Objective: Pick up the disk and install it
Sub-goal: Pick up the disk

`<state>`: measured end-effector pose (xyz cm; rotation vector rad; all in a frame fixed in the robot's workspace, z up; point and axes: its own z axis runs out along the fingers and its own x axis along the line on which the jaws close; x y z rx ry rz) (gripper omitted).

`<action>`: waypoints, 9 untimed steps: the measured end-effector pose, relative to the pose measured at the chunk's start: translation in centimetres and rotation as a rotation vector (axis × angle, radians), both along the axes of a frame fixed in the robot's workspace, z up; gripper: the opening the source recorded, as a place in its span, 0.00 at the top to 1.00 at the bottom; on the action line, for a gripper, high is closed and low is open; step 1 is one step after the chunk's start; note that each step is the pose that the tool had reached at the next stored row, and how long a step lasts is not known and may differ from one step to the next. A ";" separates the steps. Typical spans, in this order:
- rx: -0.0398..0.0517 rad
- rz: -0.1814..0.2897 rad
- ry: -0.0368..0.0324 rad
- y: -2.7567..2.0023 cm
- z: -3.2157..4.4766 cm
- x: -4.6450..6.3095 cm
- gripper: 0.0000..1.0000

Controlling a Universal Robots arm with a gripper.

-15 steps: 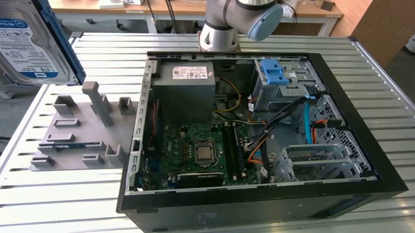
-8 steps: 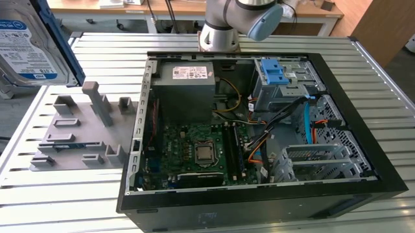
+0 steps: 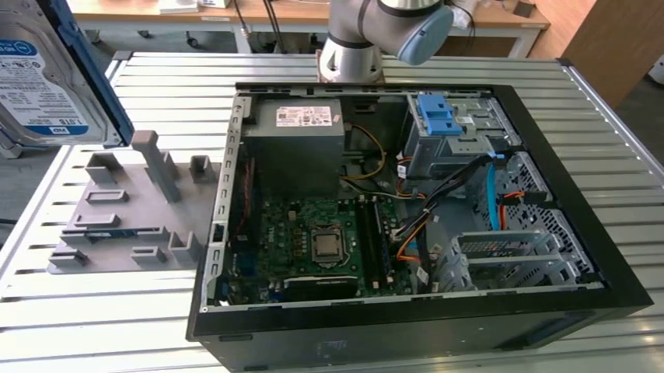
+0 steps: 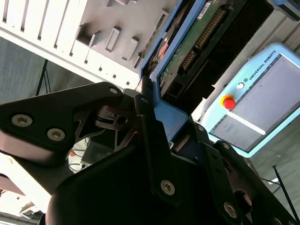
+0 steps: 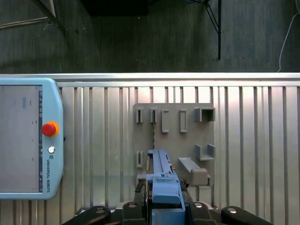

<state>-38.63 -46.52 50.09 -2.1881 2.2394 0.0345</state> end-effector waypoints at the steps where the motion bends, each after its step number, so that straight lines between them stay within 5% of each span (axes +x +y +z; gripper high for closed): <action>1: 0.0001 0.000 0.0000 -0.05 0.00 0.1 0.64; 9: 0.0000 0.000 0.0000 -0.34 0.00 0.6 0.64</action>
